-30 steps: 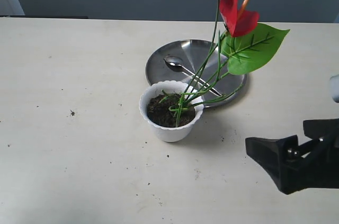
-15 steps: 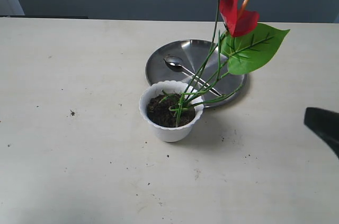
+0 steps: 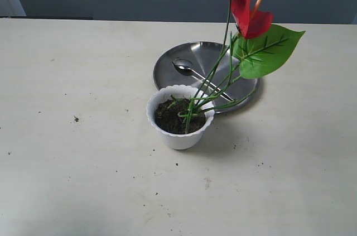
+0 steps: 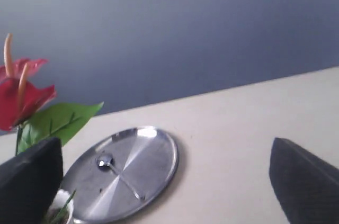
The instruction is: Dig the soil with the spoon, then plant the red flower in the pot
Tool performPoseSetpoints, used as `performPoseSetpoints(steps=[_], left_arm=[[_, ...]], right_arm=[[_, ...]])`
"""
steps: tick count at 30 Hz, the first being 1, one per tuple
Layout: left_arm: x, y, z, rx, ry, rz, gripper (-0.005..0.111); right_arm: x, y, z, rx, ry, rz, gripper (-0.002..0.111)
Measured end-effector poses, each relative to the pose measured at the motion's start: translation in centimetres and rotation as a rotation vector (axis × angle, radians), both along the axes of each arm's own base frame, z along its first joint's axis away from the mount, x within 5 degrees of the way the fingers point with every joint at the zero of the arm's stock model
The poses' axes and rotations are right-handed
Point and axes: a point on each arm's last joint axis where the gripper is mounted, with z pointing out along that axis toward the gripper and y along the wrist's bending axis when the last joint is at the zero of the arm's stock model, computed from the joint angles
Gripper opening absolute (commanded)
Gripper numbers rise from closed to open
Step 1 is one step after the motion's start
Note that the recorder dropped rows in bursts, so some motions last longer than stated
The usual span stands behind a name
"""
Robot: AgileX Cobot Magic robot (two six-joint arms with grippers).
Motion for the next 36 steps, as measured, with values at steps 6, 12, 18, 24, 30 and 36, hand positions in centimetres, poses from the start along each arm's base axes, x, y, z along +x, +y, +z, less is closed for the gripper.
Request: performPoseSetpoints(steps=[6, 12, 18, 24, 30, 36], left_arm=[[0.0, 0.0, 0.0, 0.0, 0.0, 0.0, 0.0], [0.0, 0.0, 0.0, 0.0, 0.0, 0.0, 0.0], [0.0, 0.0, 0.0, 0.0, 0.0, 0.0, 0.0], [0.0, 0.0, 0.0, 0.0, 0.0, 0.0, 0.0], [0.0, 0.0, 0.0, 0.0, 0.0, 0.0, 0.0], [0.0, 0.0, 0.0, 0.0, 0.0, 0.0, 0.0]], right_arm=[[0.8, 1.8, -4.3, -0.007, -0.15, 0.069, 0.104], [1.2, 2.6, -6.5, -0.011, -0.194, 0.101, 0.104], [1.4, 1.7, -6.4, -0.026, -0.198, -0.062, 0.104], [1.5, 1.3, -6.5, -0.033, -0.188, -0.126, 0.104], [1.5, 1.3, -6.5, -0.034, -0.186, -0.129, 0.104], [1.5, 1.3, -6.6, -0.034, -0.185, -0.129, 0.104]])
